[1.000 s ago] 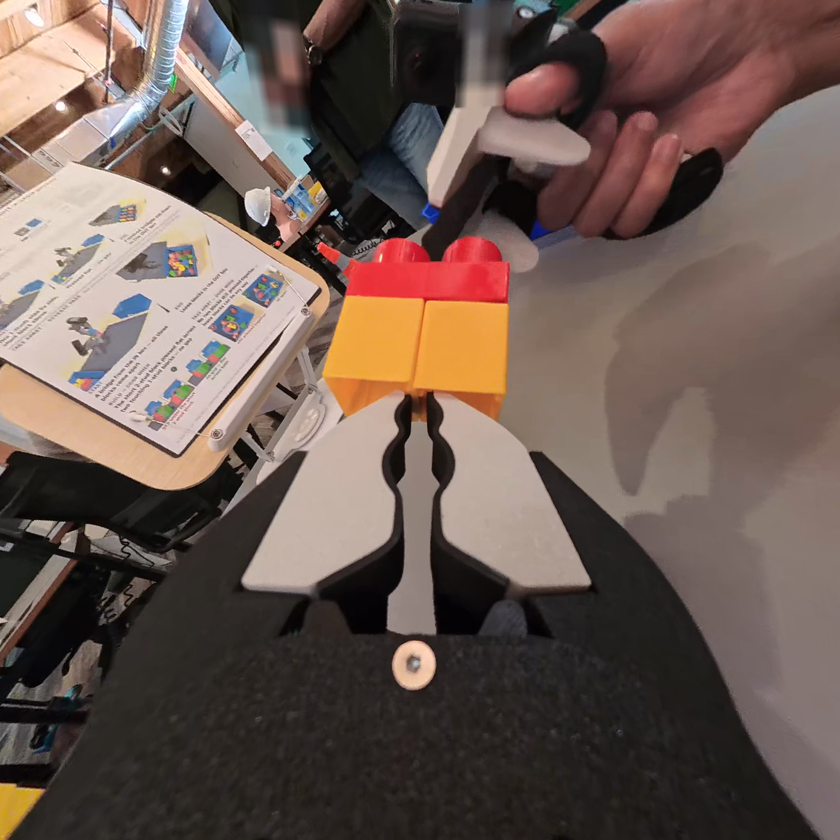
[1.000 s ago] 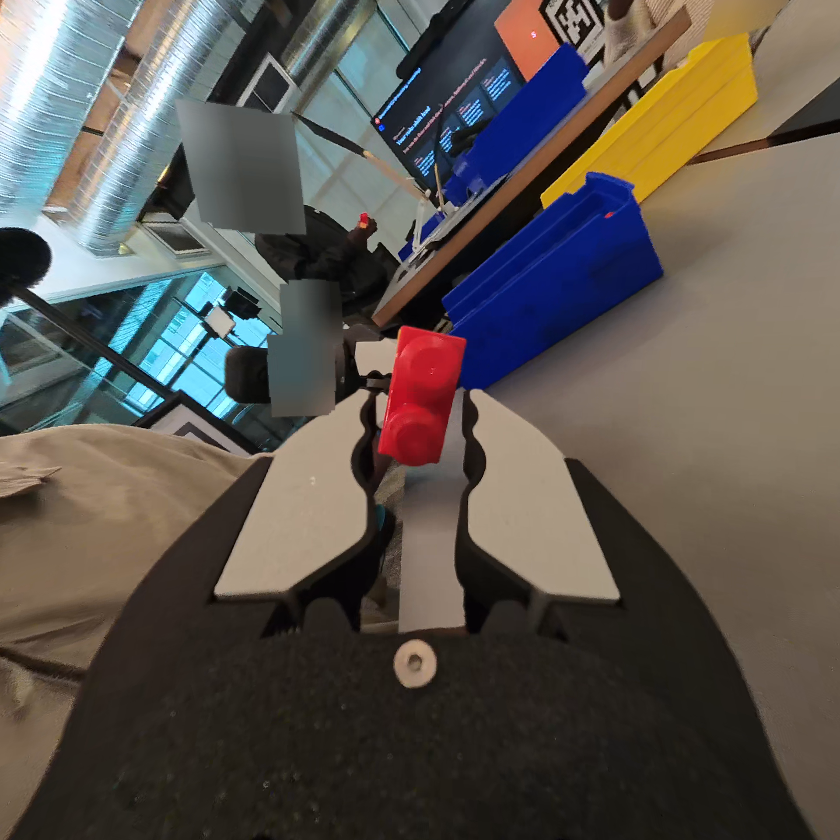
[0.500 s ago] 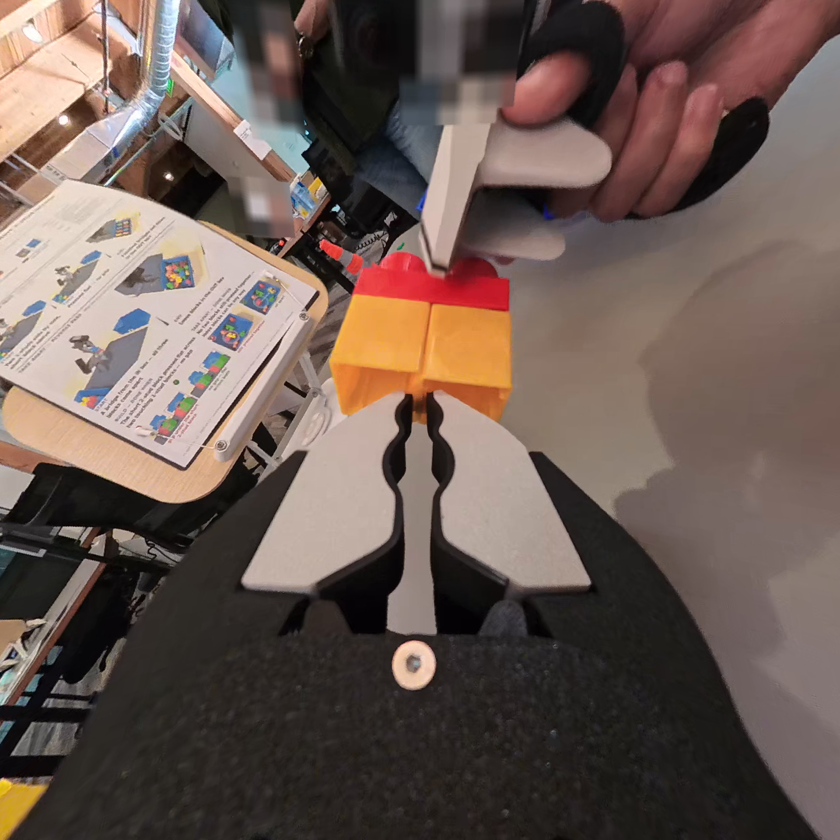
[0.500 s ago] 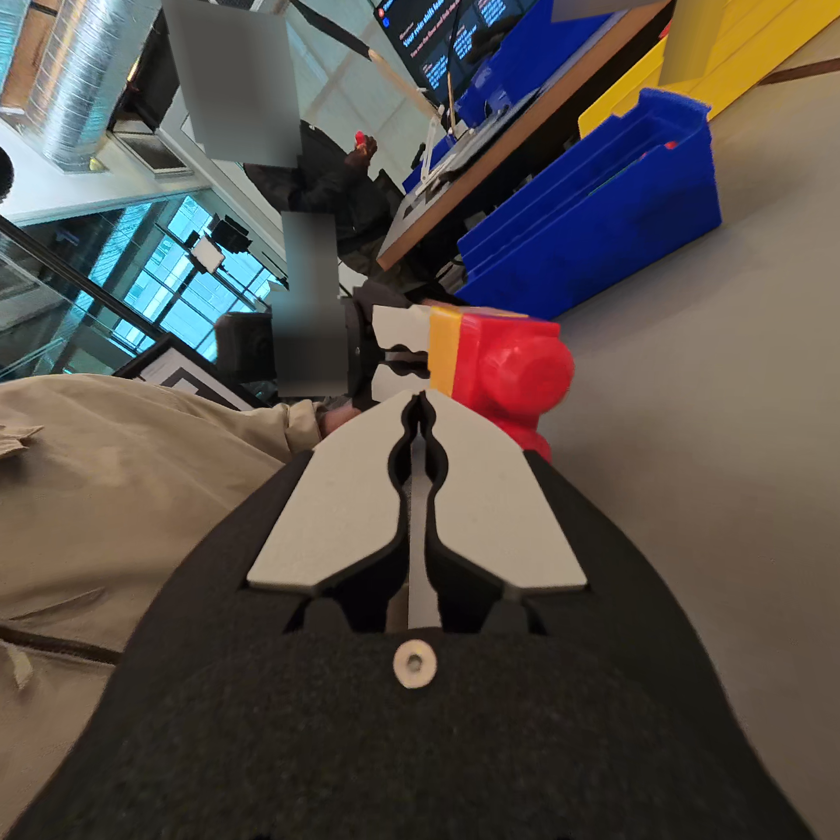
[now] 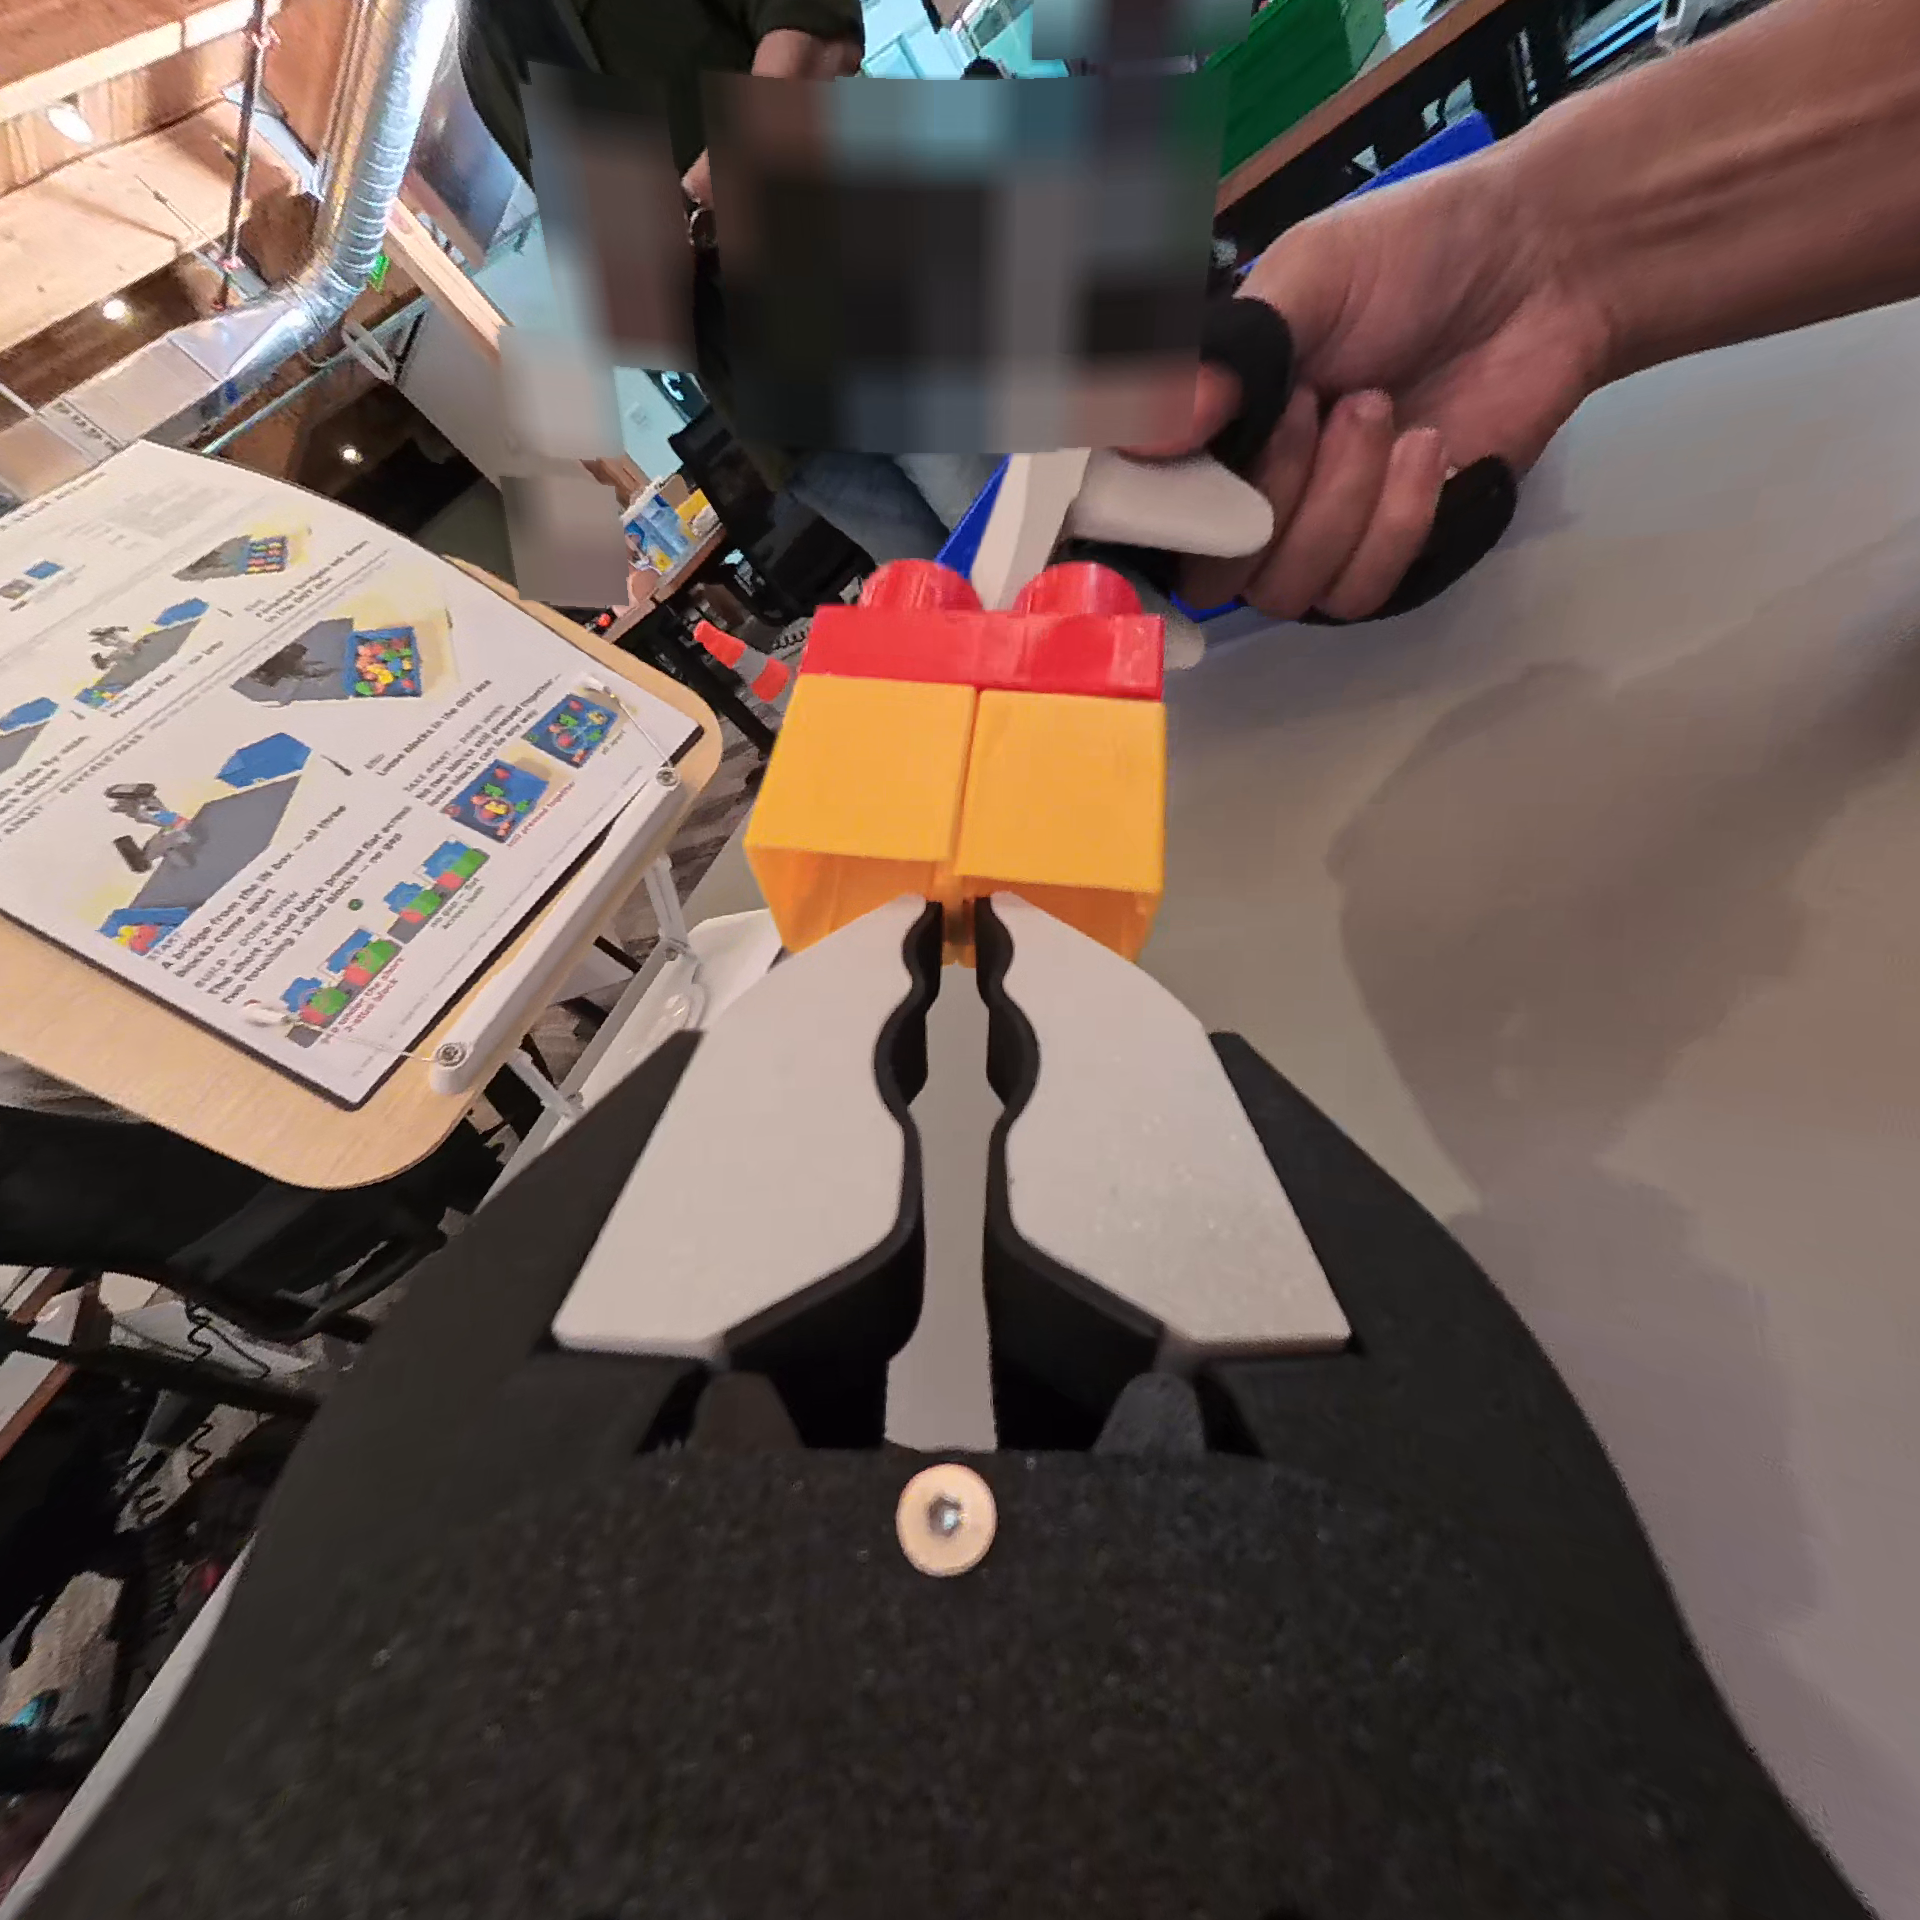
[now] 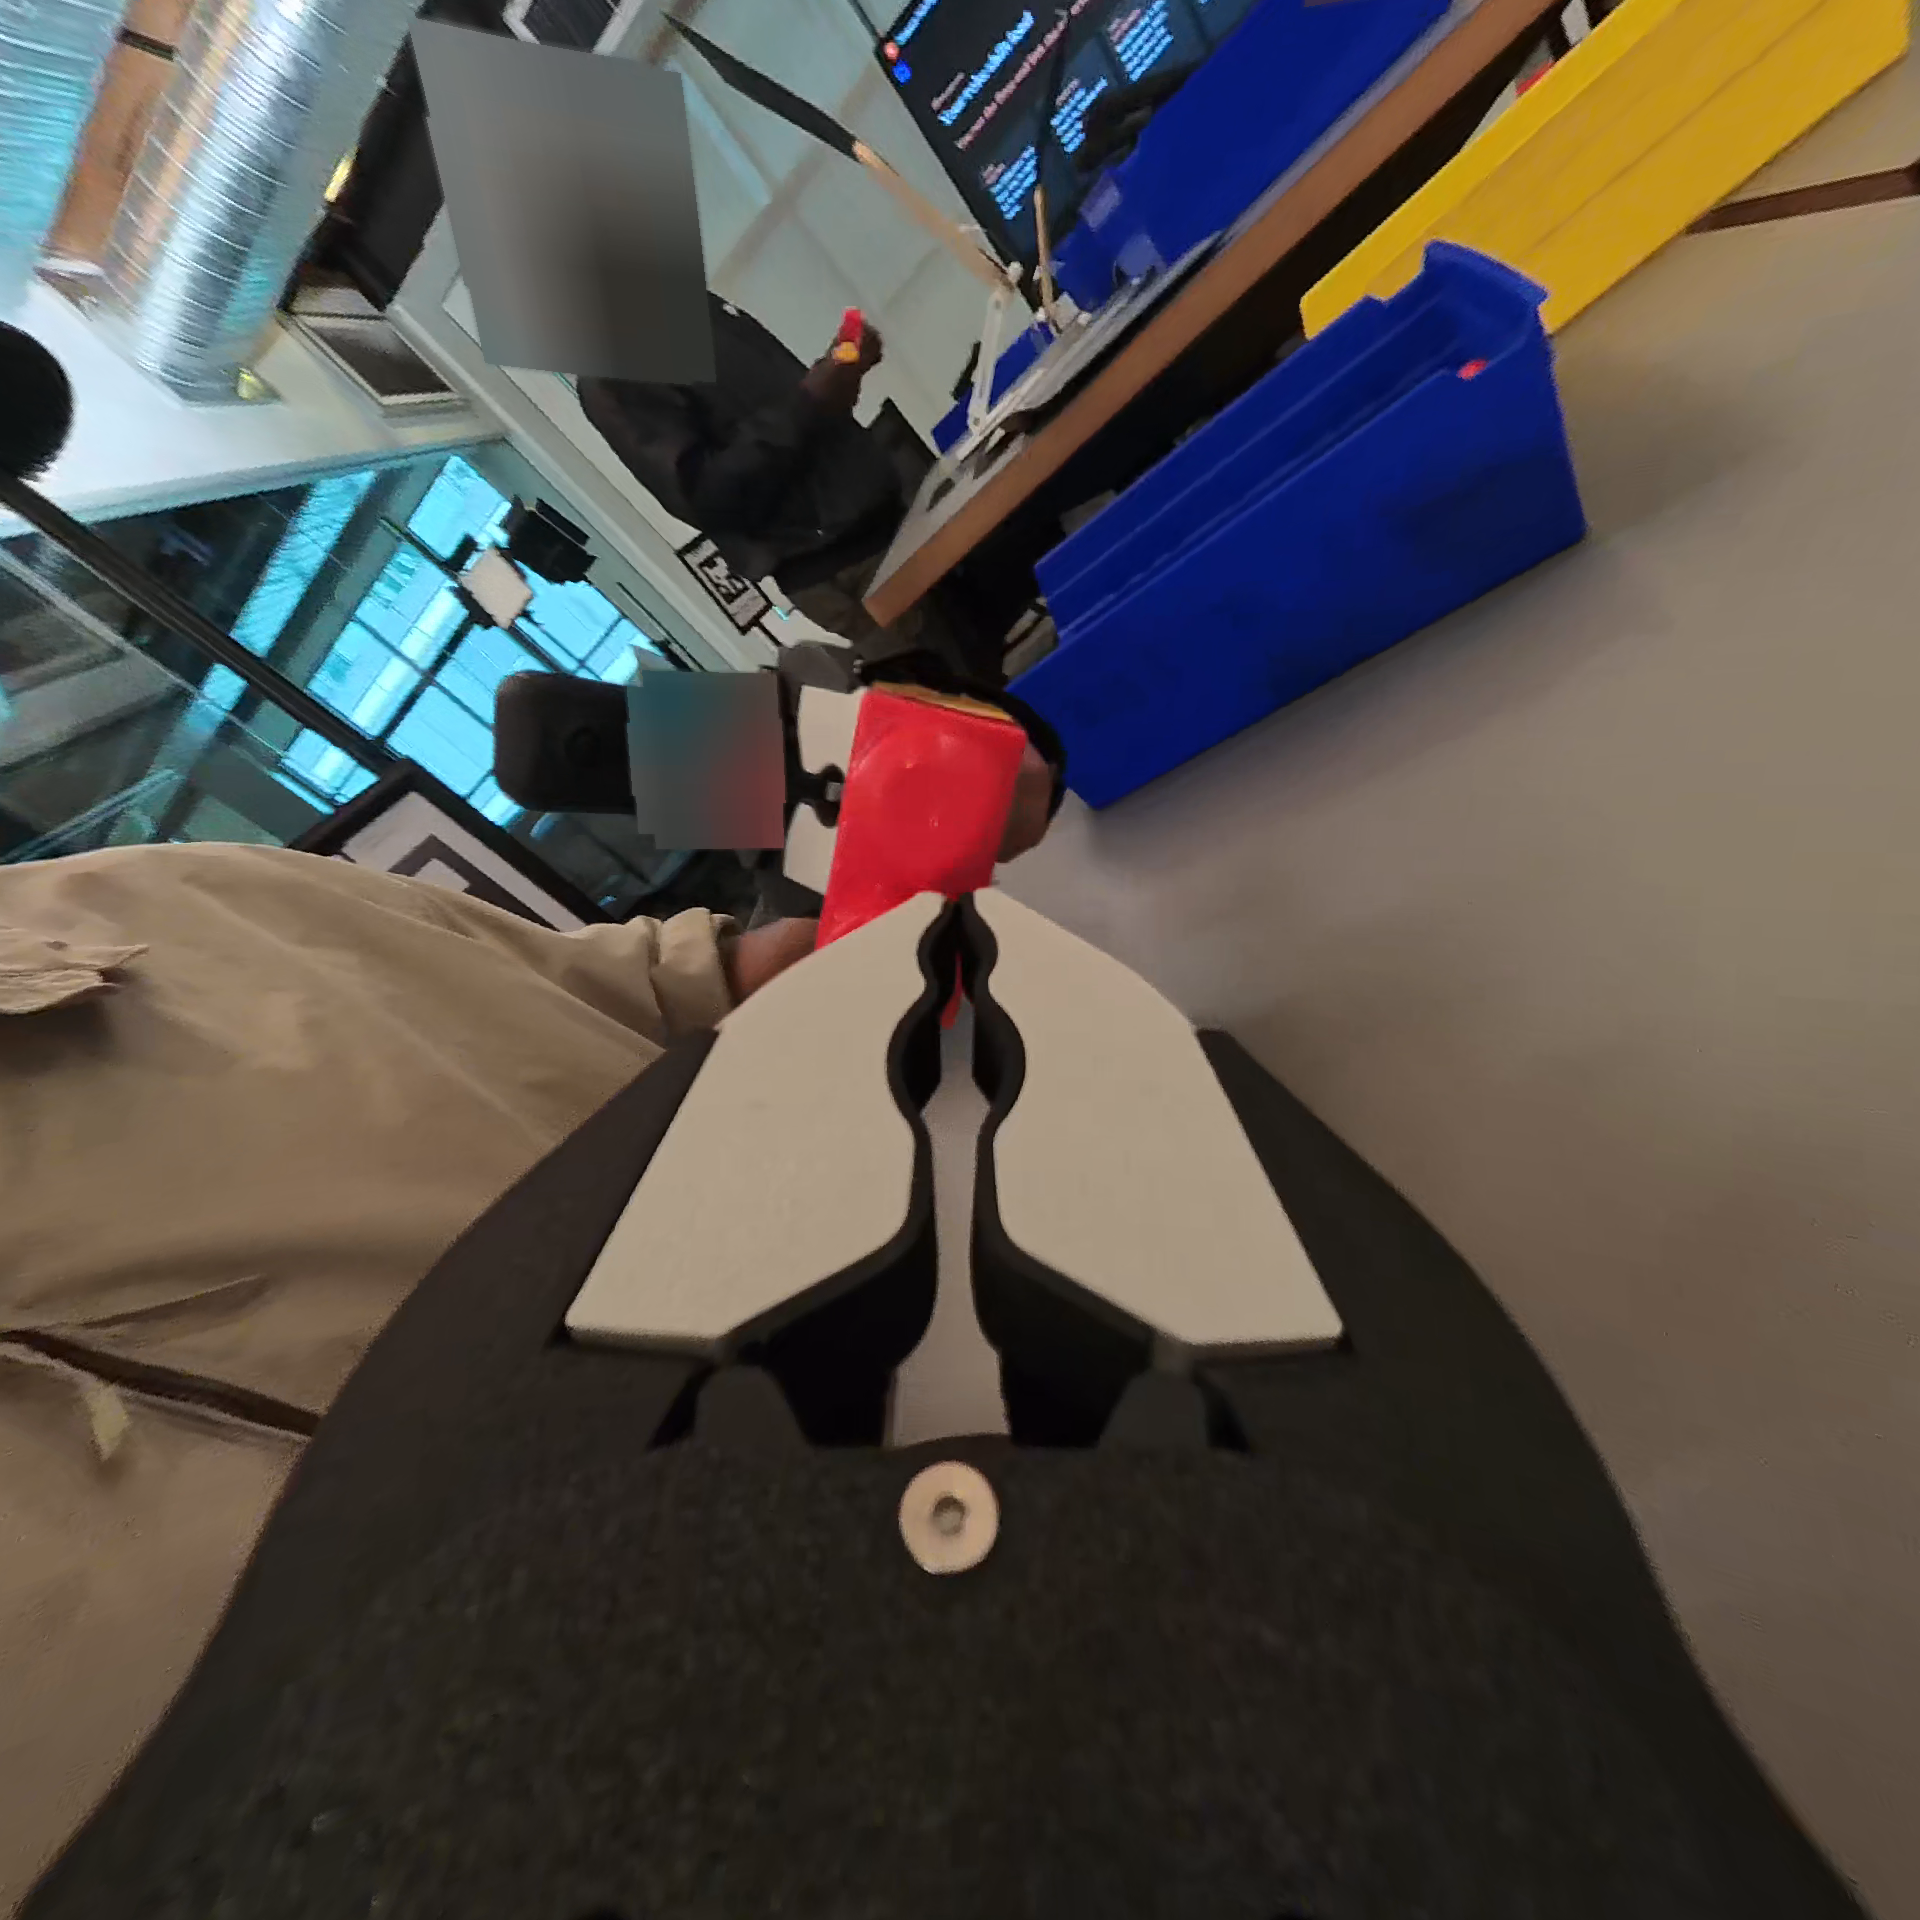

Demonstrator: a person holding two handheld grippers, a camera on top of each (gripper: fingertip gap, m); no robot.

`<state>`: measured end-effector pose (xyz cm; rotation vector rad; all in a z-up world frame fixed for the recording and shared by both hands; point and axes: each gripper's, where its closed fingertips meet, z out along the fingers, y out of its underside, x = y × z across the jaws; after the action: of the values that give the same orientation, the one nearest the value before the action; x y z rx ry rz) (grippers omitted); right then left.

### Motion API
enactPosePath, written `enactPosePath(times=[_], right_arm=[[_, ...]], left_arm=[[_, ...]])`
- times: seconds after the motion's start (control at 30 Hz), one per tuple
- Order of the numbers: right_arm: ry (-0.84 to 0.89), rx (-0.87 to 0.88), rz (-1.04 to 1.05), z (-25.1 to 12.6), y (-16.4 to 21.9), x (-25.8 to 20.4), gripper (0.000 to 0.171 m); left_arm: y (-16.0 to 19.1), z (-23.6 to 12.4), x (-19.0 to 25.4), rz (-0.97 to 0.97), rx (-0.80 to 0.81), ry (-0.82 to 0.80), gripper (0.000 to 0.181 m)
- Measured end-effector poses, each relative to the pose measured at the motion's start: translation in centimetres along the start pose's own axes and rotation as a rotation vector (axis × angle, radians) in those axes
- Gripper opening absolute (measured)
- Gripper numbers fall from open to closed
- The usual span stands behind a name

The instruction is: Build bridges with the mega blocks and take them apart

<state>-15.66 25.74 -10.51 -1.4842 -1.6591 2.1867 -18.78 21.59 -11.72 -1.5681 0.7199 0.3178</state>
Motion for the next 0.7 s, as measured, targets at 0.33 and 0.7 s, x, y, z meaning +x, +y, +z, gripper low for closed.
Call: enactPosePath(times=[0.33,0.7], right_arm=[[0.006,-0.008,-0.027,-0.7,-0.4,-0.7,0.000],[0.040,-0.046,-0.033,-0.1,0.5,-0.6,0.000]], left_arm=[[-0.1,0.0,-0.2,-0.008,-0.005,-0.010,0.006],[1.1,0.2,-0.3,-0.035,-0.043,-0.017,0.005]])
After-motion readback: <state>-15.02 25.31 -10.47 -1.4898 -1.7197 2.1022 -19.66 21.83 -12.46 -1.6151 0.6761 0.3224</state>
